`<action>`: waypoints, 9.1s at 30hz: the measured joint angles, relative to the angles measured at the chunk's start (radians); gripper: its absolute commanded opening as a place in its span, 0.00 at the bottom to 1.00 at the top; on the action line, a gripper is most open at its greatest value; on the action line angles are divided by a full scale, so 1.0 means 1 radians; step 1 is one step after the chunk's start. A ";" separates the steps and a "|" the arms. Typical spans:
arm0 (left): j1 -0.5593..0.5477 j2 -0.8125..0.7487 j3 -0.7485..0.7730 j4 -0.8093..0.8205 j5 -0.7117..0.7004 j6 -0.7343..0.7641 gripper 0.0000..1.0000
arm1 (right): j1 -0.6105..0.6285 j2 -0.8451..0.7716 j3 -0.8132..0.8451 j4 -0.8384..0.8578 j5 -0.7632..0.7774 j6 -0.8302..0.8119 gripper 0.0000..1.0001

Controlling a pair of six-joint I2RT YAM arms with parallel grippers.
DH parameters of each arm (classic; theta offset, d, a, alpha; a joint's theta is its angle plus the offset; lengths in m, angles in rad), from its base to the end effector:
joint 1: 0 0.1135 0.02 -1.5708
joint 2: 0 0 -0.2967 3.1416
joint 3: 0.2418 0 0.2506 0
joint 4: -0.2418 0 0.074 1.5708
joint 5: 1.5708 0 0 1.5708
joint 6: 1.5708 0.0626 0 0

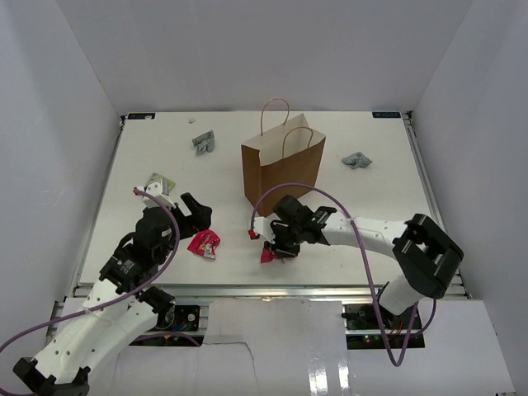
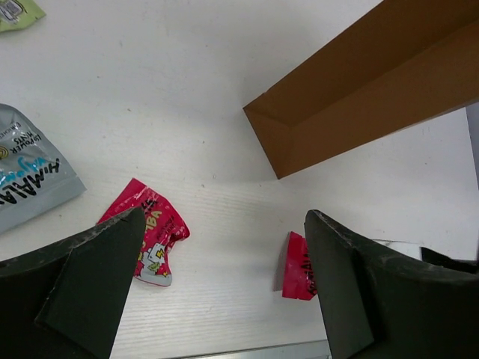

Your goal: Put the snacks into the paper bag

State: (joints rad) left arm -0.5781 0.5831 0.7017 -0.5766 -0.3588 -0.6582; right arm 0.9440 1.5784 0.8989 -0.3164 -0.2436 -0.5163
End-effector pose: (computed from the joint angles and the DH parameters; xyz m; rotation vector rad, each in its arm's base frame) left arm 0.1173 -0.0503 0.3066 -0.3071 2.0001 -0.4276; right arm 0.1769 0.2701 0.1909 -1.7982 1.8682 0.4725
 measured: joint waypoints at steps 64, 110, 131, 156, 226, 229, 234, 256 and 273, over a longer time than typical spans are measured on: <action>0.000 0.043 -0.143 -0.014 0.117 -0.106 0.98 | -0.479 0.064 0.917 -0.245 -0.202 -0.281 0.35; 0.000 0.678 -0.084 -0.063 0.071 -0.170 0.85 | -0.937 -0.232 0.457 -0.151 -0.710 0.107 0.67; 0.000 0.745 0.068 -0.103 0.094 0.050 0.84 | -0.961 -0.377 0.229 -0.154 -0.728 0.060 0.67; 0.001 0.930 0.149 -0.028 0.151 0.198 0.25 | -0.977 -0.407 0.190 -0.152 -0.728 0.060 0.68; 0.007 0.192 0.276 0.127 0.209 0.151 0.98 | -0.973 0.461 1.007 -0.433 -0.295 -0.382 0.80; 0.007 0.145 0.163 0.087 0.167 0.090 0.98 | -0.965 0.568 1.149 -0.557 -0.257 -0.600 0.81; 0.007 0.150 0.069 0.034 0.130 0.015 0.98 | -0.959 0.678 1.216 -0.707 -0.151 -0.896 0.81; 0.007 0.257 0.009 0.100 0.189 -0.089 0.98 | -0.948 0.807 1.212 -0.670 -0.020 -1.044 0.48; 0.007 0.168 -0.005 0.136 0.203 -0.127 0.98 | -0.950 0.600 0.937 -0.623 -0.195 -0.858 0.08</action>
State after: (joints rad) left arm -0.5713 0.7509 0.6964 -0.4408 -0.1562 -0.7853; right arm -0.0063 2.1788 1.8355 -0.9390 -0.4385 -1.3739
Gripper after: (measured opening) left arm 0.978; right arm 0.178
